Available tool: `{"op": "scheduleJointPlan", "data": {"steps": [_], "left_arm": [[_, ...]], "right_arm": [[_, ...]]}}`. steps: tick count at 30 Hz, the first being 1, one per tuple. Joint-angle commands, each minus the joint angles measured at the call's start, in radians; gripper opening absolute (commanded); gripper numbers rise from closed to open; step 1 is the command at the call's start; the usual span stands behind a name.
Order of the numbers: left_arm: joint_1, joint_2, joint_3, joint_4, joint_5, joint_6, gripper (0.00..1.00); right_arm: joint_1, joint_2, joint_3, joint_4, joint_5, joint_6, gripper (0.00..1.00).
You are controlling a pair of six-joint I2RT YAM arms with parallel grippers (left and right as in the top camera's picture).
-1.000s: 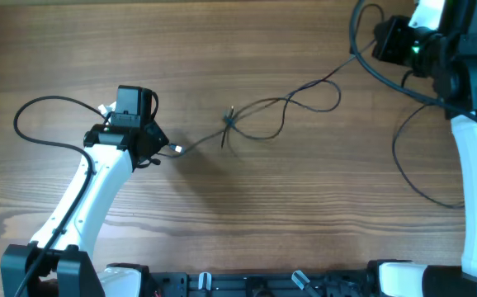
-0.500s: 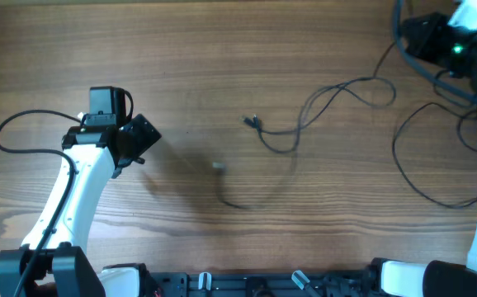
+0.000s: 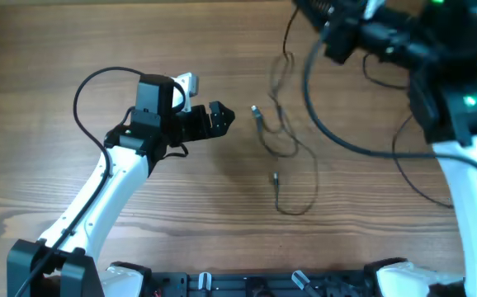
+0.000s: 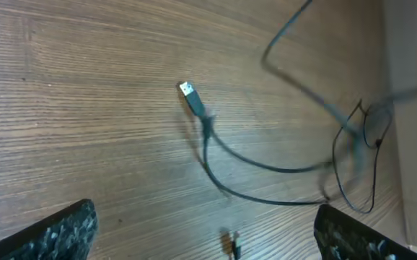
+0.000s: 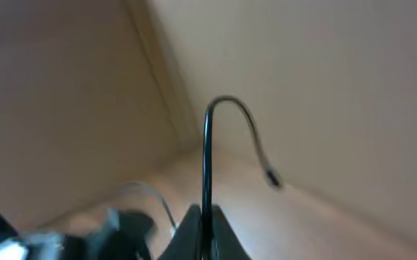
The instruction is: Untangle cables
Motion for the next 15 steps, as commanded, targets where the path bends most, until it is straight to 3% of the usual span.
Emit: {"op": "scheduleJointPlan", "data": {"steps": [1,4,9,15], "left_arm": [[-0.002,-0.007,0.001,0.040,0.040,0.015,1.00],[-0.002,-0.007,0.001,0.161,0.204,0.015,1.00],[-0.002,-0.007,0.001,0.255,0.485,0.016,1.00],[-0.002,-0.007,0.001,0.255,0.574,0.026,1.00]], "right_arm": [[-0.001,-0.074,0.026,0.251,-0.184,0.259,0.04],[-0.001,-0.074,0.026,0.370,-0.175,0.360,0.04],[-0.019,-0.065,0.026,0.206,0.121,0.357,0.04],[-0.060,-0.064,0.026,0.241,0.116,0.393,0.04]]}}
